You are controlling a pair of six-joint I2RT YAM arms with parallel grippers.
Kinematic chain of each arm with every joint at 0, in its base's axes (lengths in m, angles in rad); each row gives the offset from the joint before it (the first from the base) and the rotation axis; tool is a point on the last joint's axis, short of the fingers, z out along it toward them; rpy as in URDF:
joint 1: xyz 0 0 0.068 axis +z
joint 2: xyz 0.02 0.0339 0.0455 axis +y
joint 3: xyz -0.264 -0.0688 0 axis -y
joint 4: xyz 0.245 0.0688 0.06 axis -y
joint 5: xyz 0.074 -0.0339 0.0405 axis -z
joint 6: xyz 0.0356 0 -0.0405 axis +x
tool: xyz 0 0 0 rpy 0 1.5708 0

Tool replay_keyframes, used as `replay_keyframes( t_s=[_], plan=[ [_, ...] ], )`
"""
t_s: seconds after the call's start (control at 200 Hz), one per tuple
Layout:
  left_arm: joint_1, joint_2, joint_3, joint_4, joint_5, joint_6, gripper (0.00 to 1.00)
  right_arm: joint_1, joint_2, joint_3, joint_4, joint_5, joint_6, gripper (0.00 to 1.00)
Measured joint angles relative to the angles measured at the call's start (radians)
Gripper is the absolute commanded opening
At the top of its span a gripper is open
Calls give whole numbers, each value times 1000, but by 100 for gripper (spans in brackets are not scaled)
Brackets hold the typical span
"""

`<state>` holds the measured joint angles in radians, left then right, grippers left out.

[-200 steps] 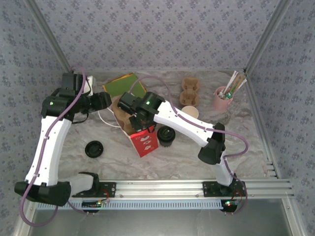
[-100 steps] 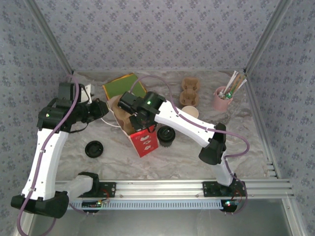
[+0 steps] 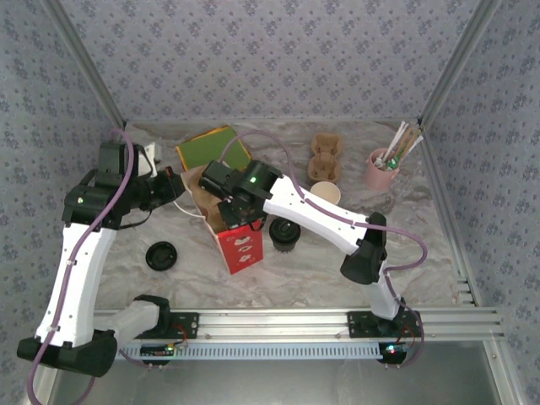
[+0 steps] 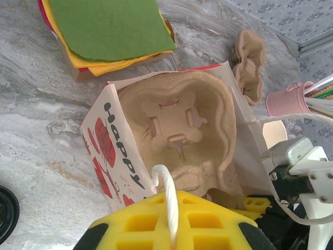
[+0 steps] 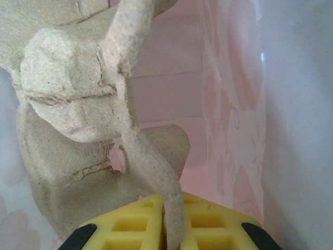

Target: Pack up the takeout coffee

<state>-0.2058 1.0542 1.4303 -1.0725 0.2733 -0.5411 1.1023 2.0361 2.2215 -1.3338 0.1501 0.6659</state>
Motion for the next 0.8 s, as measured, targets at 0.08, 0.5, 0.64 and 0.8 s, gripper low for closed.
replay_keyframes(
  t_s=[0.08,0.5,0.64,0.8],
  plan=[
    [0,0,0,0,0,0,1,0,0,0,0,-10,8,12],
    [-11,-20,-16,22,0,-3,1,0,14,1,-27,-34,61,12],
    [-11,-21,-16,22,0,-3,2,-2,18,0,-25,-36,71,13],
    [-11,-30,-29,26,1,-3,2,-7,18,-17,-6,-43,78,13]
  ],
)
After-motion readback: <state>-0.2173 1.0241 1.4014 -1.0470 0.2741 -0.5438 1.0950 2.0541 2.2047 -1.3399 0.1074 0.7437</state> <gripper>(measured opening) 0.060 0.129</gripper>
